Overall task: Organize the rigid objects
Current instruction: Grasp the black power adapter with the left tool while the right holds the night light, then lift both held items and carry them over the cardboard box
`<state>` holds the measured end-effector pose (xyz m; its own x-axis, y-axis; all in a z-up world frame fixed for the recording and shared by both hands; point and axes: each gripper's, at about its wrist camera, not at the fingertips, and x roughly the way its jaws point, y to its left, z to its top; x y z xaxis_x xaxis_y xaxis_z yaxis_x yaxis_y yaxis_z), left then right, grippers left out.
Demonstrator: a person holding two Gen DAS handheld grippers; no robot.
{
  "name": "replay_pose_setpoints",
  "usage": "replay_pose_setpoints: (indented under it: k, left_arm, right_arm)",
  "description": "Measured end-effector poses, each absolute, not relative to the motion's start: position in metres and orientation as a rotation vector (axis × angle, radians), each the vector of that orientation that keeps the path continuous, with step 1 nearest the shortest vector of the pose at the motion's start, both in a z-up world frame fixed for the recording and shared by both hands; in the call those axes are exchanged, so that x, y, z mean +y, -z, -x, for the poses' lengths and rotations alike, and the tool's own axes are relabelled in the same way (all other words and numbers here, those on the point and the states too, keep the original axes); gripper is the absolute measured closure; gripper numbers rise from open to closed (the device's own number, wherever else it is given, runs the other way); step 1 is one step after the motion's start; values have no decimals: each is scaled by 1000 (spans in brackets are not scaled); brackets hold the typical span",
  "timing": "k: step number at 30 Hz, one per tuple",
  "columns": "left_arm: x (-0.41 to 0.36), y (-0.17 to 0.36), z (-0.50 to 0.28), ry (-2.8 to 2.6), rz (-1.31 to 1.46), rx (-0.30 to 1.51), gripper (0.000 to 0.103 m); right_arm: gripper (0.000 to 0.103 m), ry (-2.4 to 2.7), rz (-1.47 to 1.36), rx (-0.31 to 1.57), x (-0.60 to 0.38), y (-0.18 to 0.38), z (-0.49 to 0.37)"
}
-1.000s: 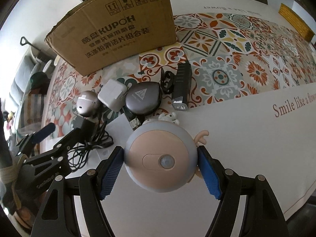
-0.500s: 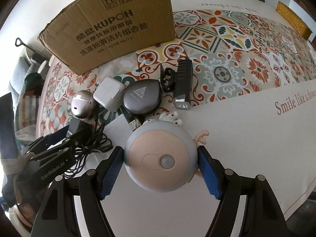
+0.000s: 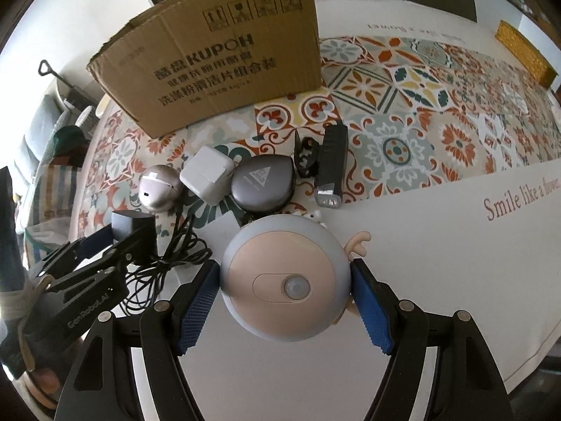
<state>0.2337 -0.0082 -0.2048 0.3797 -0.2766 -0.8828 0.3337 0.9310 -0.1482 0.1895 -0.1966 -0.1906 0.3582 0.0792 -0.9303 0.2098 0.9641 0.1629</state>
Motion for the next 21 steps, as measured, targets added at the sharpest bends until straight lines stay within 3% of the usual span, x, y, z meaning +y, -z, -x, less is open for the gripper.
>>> replay_pose_setpoints:
  k: [21]
  left_arm:
    - [-7,120,-213,312,-28,898,48]
  right_arm:
    - [29,-25,-224,1025,-201,128,-189]
